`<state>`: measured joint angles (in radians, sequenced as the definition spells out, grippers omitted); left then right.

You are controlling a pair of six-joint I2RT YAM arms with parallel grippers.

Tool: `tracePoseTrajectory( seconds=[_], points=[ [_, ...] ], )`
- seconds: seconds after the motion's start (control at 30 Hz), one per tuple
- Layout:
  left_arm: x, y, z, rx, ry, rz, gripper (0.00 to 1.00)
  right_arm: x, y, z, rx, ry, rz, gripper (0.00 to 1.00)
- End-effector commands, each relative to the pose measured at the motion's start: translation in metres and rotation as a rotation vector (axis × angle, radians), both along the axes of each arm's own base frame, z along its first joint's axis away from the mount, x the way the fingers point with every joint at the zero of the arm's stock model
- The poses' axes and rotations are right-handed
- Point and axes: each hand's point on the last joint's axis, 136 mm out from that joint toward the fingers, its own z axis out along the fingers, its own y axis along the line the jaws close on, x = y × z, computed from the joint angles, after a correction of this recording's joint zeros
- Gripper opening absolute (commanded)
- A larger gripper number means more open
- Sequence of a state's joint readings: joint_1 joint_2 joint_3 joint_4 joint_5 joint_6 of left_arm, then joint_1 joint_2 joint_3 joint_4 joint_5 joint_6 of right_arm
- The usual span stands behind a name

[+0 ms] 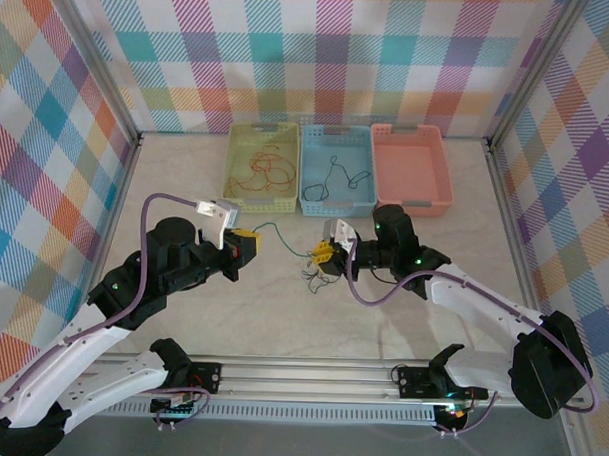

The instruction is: Untangle the cables

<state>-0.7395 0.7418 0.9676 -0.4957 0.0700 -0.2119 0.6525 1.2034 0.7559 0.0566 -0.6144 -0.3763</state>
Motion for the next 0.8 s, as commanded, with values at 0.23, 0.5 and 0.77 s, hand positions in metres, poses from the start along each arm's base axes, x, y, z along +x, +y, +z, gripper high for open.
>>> tracePoseTrajectory(
  seconds=[0.23,0.5,0.77],
  points=[
    [-0.015,-0.002,-0.019,-0.053,0.035,-0.048,0.0,0.06,-0.022,0.097,0.301,0.051,-0.456,0.0],
    [-0.031,-0.007,-0.076,-0.108,0.16,-0.089,0.0,0.08,-0.05,0.153,0.626,0.247,-0.656,0.0],
    [-0.023,-0.023,-0.099,-0.111,0.219,-0.109,0.0,0.091,-0.046,0.186,0.895,0.549,-0.635,0.0]
  ],
)
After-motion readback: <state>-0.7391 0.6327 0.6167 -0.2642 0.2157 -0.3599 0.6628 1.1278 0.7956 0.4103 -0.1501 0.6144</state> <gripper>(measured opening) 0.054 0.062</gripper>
